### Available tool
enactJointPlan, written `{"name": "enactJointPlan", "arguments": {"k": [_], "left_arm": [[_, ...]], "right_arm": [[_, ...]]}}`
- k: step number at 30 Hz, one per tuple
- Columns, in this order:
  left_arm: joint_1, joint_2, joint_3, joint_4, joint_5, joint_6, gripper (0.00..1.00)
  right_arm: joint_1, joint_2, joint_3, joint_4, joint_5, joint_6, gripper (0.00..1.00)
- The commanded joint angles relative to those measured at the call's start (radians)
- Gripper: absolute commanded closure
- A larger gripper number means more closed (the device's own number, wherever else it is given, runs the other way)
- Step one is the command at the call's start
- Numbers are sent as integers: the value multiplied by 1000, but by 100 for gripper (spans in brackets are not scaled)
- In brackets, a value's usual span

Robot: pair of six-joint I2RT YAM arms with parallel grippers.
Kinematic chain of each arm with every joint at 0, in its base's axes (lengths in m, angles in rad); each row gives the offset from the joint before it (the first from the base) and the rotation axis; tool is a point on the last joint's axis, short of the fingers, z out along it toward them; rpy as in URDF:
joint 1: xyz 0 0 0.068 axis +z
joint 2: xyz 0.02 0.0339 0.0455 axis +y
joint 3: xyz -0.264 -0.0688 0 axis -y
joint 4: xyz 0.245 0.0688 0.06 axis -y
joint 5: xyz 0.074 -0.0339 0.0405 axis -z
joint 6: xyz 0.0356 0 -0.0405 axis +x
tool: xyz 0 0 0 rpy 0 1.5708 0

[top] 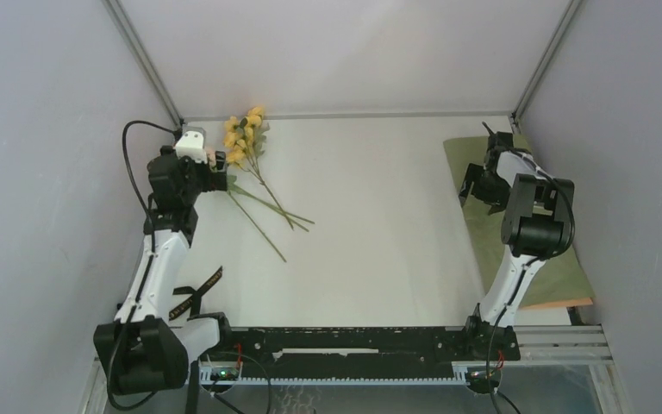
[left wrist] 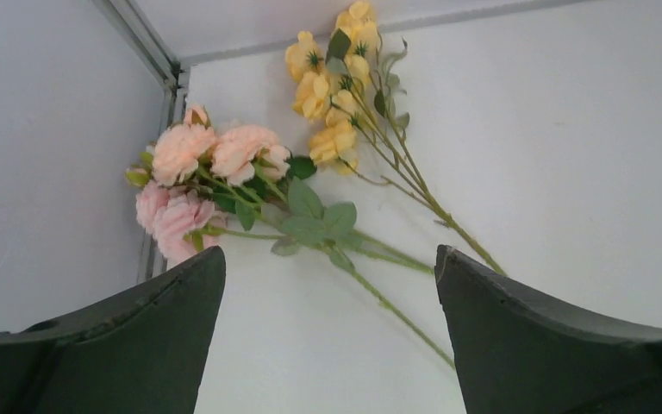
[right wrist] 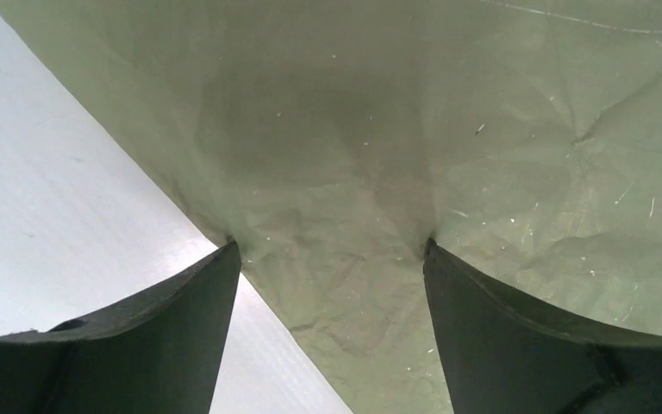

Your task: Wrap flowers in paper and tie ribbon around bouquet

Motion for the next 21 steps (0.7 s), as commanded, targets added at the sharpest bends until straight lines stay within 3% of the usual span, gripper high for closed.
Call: {"name": "enactJointPlan", "arguments": {"k": [1,6,8,15,18,21], "left_arm": [[5,-59,78,-454,25,86,5],[6,-49,147,-597,80,94,6],[6,-40,170,-627,89,98,6],[6,-27,205,-691,124,118,8],[5,-22,210,-720,155,115,10],[3,-16,208,-741,207,109,15]], "right_arm": [[71,97,87,-113,-74,-20,16],[250,282,342,-338,-282,-41,20],[356,330,462,-388,-262,-16,22],[581,389,744,-240,-651,147,24],[579,288,698,-155,-672,199,25],[521,18,425,20,-585,243,25]]}}
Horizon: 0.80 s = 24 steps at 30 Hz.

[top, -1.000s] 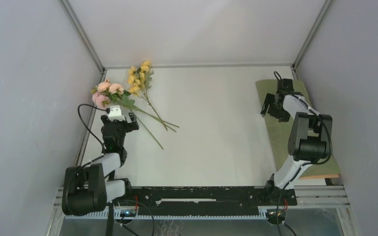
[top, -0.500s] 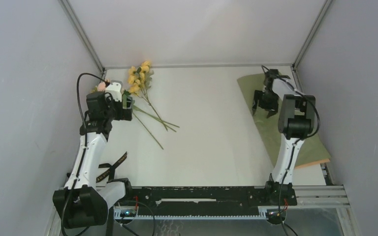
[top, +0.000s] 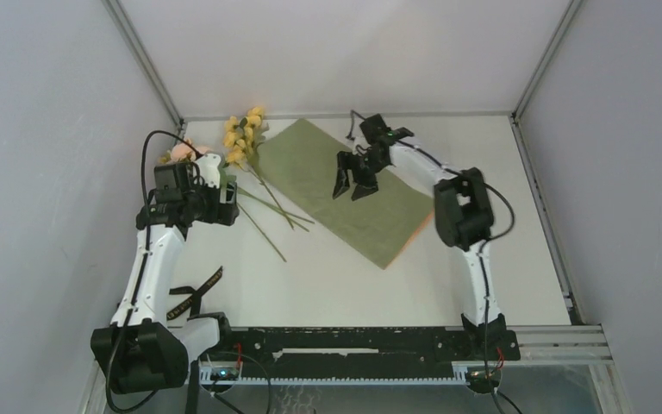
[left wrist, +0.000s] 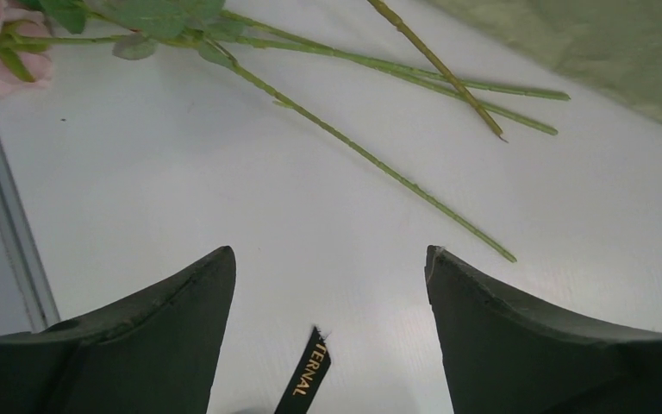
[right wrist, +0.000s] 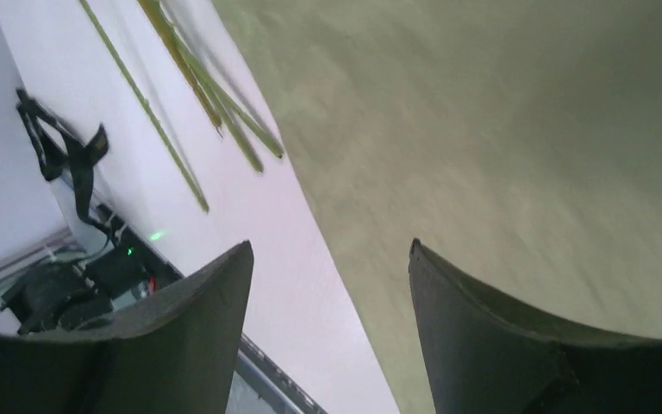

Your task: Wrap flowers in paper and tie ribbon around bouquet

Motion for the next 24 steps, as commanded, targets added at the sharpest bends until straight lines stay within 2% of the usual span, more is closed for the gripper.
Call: {"name": "enactJointPlan", "arguments": {"k": [1,5,8,13,19,24], "left_arm": [[0,10,59,-52,108,6,18],[-22,25,66,-57,191,-22,28],[-57,40,76,-57,187,-39,31],[-95,20,65,-62,159,-61,31],[-95,1,27,-73,147,-49,31],[-95,26,31,-88,148,-57,31]], "right_arm": [[-167,-421,-315,238,38,125,25],[-377,-701,-758,411,148,205,27],[-523,-741,-889,507,125,257,32],[-606,-604,-819,598,46,298,40],[-620,-430,-675,502,89,265,36],[-618,-368,-663,451,107,214,26]]}}
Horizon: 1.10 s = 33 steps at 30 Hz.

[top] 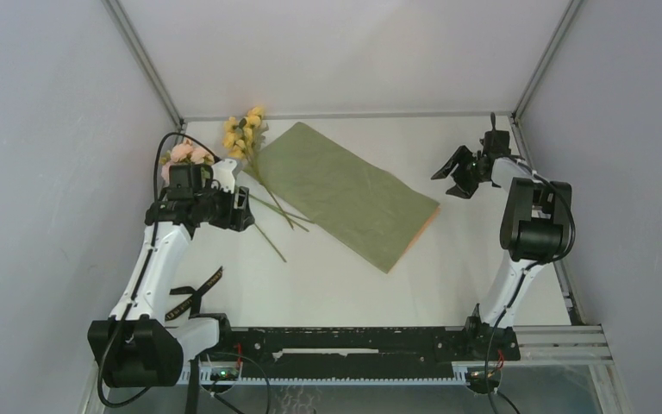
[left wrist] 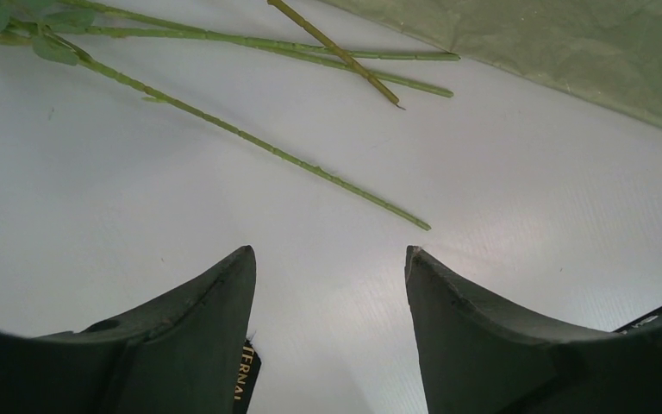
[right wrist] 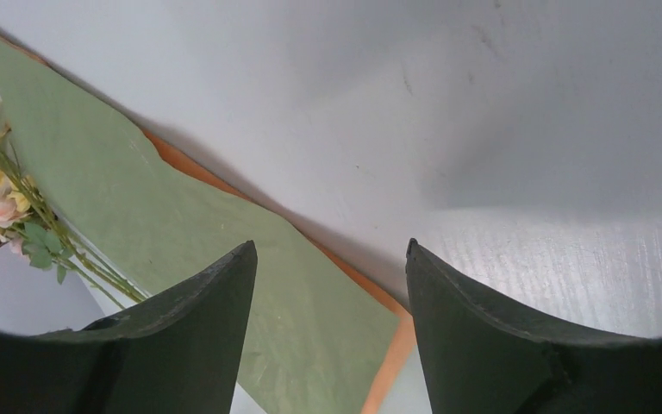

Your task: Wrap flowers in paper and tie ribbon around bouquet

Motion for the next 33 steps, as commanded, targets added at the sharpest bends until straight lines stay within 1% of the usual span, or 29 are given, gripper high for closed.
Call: {"name": "enactJointPlan", "arguments": {"k": [1,3,6,9,16,20,22,23,25,27,28,30,33], "left_arm": [[-4,2,30,-11,16,-18,31],[-3,3,29,-11,22,-19,31],[-3,8,29,-11,21,-20,31],[-3,13,27,-15,21,-21,31],[-3,10,16,-17,14,-14,31],[-3,12,18,-17,9,-15,31],[-3,8,19,-17,9,-14,31],[-4,7,18,-17,10,-15,31],[-3,4,18,-17,8,-14,31],[-4,0,18,-19,5,-14,31],[-4,0,20,-22,7,-11,31],[-4,-1,22,-25,12,-5,31],[-3,12,32,-16,10,-2,31]], "right_arm": [[1,26,40,-43,-13,-51,26],[3,51,40,-73,-46,-75,27],[7,87,40,-95,-107,-109,32],[8,105,39,-111,-179,-127,42],[12,47,2,-111,-244,-149,52],[21,25,-15,-112,-265,-159,67],[32,20,-19,-112,-274,-164,70],[35,20,-20,-111,-280,-163,73],[41,13,-21,-109,-286,-162,84],[45,-11,-27,-100,-296,-158,97],[45,-33,-31,-95,-305,-154,100],[36,-112,-41,-95,-301,-151,100],[-7,-282,-63,-94,-233,-131,100]]}}
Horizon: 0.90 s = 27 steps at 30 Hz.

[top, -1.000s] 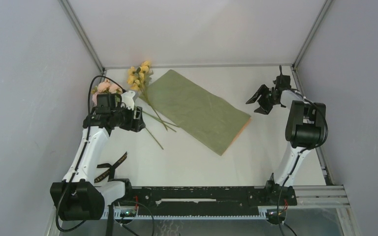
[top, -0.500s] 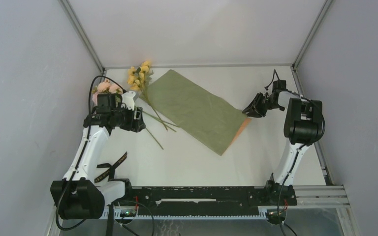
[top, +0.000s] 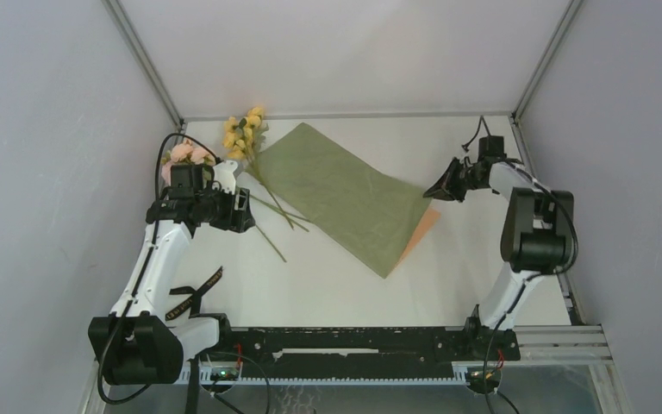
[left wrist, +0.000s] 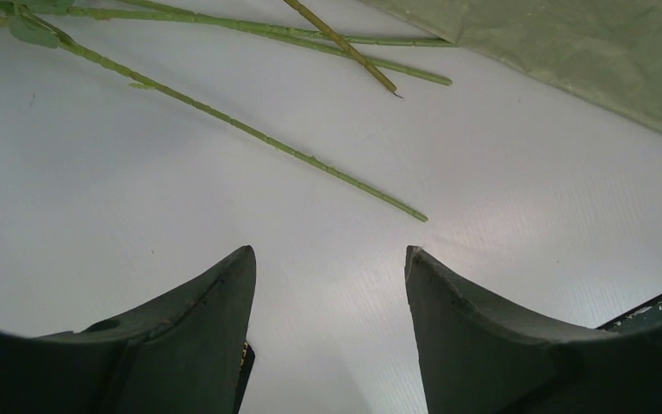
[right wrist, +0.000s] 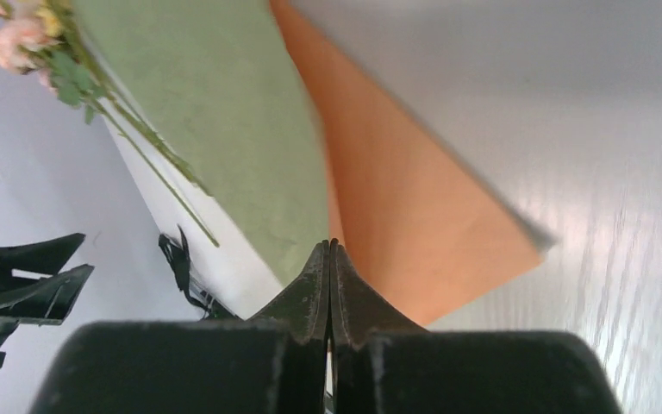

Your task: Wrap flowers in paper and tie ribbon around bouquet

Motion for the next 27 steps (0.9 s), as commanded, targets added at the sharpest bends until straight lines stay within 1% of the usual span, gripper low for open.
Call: {"name": "enactJointPlan", "arguments": {"k": [1,4,6,8,10,13,15,16,19,22,24,25,26,27], "left_arm": [[-3,3,36,11,7,-4,31],[-3,27,50,23,12,-15,32],[-3,44,59,36,20,-24,32],[-4,63,71,54,22,-36,33],[-3,94,94,59,24,-50,34],[-1,125,129,57,17,-74,36],[1,136,139,60,-2,-89,36],[5,140,140,64,-7,-94,36],[19,153,140,71,-13,-110,34],[20,174,141,57,-23,-109,32],[22,190,140,40,-38,-109,30],[22,201,140,29,-46,-108,30],[22,206,141,14,-52,-103,30],[22,211,141,5,-52,-100,29]], "right_arm": [[-60,-314,-1,20,68,10,100],[-73,-534,-1,-16,239,-26,100],[3,-668,-2,-38,327,-92,100],[156,-768,-14,-49,376,-148,100],[372,-836,-65,-19,406,-169,100],[698,-879,-153,70,438,-197,100],[919,-861,-227,174,540,-208,100],[1003,-833,-265,234,575,-206,100],[1179,-669,-317,357,646,-172,100],[1228,-479,-302,419,658,-127,100],[1248,-383,-274,440,661,-99,100],[1258,-351,-264,455,656,-100,97],[1265,-320,-257,465,650,-106,87],[1270,-310,-249,467,646,-113,75]]}}
